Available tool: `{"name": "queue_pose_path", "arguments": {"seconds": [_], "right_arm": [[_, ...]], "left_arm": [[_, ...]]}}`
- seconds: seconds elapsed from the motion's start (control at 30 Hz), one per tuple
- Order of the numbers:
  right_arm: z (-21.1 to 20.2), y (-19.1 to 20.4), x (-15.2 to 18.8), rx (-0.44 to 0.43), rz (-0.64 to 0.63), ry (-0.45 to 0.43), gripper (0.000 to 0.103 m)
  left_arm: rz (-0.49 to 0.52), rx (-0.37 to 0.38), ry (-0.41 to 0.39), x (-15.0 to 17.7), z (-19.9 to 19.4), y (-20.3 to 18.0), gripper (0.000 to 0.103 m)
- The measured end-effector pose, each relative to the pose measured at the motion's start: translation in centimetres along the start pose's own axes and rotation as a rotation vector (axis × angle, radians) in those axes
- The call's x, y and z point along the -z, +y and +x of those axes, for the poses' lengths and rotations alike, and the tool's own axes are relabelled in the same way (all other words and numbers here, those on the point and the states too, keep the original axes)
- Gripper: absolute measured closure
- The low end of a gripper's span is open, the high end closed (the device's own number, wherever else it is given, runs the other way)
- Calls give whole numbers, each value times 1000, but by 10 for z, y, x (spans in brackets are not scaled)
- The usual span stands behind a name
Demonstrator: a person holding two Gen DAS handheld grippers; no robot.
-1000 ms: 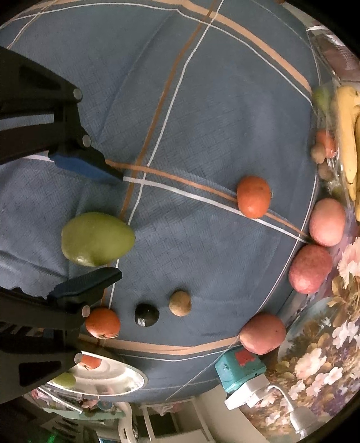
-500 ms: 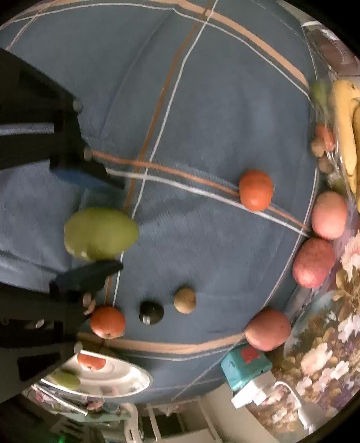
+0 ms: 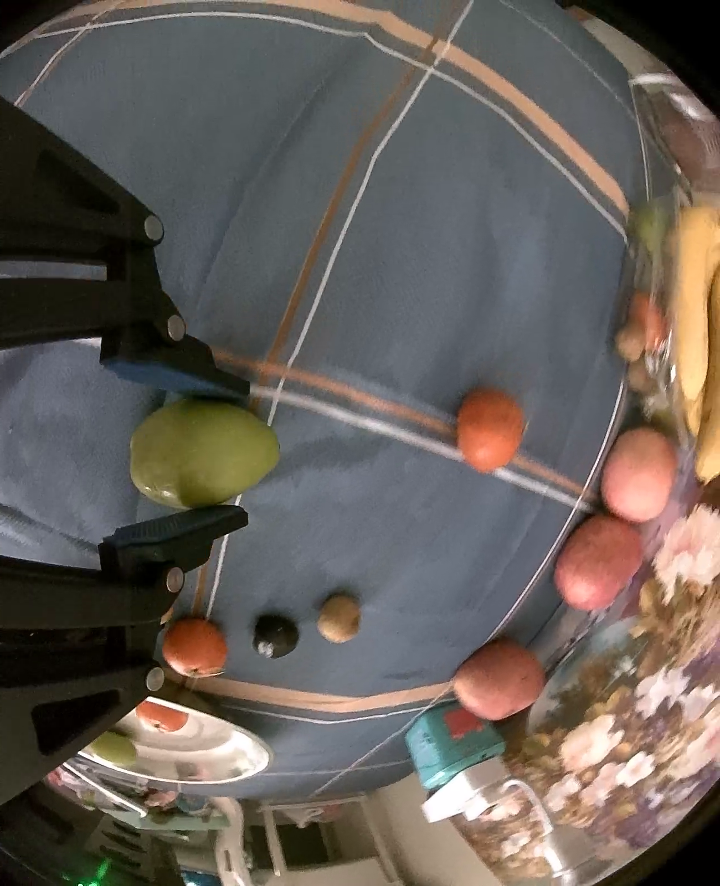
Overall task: Organize fruits
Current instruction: 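Grasp the other green pear with the left gripper while the right gripper grasps a brown kiwi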
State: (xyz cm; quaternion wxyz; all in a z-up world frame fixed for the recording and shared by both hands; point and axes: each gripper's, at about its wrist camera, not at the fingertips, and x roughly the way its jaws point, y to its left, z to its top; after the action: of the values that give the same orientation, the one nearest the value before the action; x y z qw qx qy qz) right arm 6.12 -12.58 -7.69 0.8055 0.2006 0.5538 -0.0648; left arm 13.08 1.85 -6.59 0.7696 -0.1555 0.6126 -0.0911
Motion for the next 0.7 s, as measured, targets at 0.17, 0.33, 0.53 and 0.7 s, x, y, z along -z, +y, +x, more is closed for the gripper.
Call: {"name": "queue_pose_path", "arguments": {"seconds": [0.17,0.33,0.53,0.7], "right_arm": [[-4,5,-1,-39,3,-7,77],[-15,9,-4,-67,3,-36,77],[-31,13,-6,-90,-3,-79,77],[-43,0,-10,-117,27,-105,77]], "left_arm": [[-49,-7,-40,-8,-13,17,62],[-81,4,-77,-12,-27,26,62],[-94,15,-118,-14,-45,28,62],[-86,23,-133,-13,-50,21,62]]}}
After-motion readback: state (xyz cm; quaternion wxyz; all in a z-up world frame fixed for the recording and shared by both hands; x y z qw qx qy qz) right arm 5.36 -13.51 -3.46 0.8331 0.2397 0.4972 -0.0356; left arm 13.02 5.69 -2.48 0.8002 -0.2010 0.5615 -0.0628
